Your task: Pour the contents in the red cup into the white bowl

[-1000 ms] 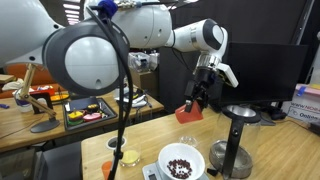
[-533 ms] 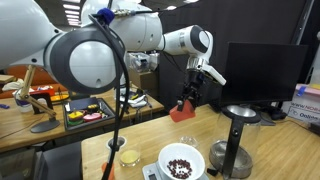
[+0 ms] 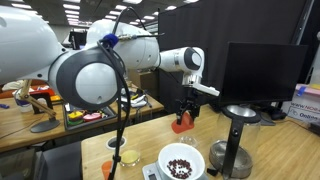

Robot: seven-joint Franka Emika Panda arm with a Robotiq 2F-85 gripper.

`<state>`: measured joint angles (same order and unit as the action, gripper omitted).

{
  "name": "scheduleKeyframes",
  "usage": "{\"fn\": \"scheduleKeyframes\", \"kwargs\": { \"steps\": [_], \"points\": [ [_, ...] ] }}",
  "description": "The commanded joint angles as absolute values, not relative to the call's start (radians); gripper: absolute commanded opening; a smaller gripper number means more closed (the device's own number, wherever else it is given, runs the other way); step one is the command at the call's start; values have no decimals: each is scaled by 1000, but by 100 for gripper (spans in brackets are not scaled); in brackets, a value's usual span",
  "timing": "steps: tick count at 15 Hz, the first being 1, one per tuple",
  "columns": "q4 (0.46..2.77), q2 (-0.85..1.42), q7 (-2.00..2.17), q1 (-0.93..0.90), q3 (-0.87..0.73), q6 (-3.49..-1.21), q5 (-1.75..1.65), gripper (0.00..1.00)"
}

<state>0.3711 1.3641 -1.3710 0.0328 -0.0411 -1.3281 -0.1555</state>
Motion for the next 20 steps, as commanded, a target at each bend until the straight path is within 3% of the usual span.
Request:
{"fn": "scheduleKeyframes", "kwargs": {
  "steps": [1, 9, 19, 20],
  "points": [
    [352, 1405, -1364, -27, -119, -1370, -263, 55],
    [390, 1475, -1290, -100, -193, -1281, -379, 55],
    [378, 1478, -1310, -83, -156, -1228, -346, 55],
    [377, 1477, -1315, -81, -151, -1224, -341, 67]
  ]
}}
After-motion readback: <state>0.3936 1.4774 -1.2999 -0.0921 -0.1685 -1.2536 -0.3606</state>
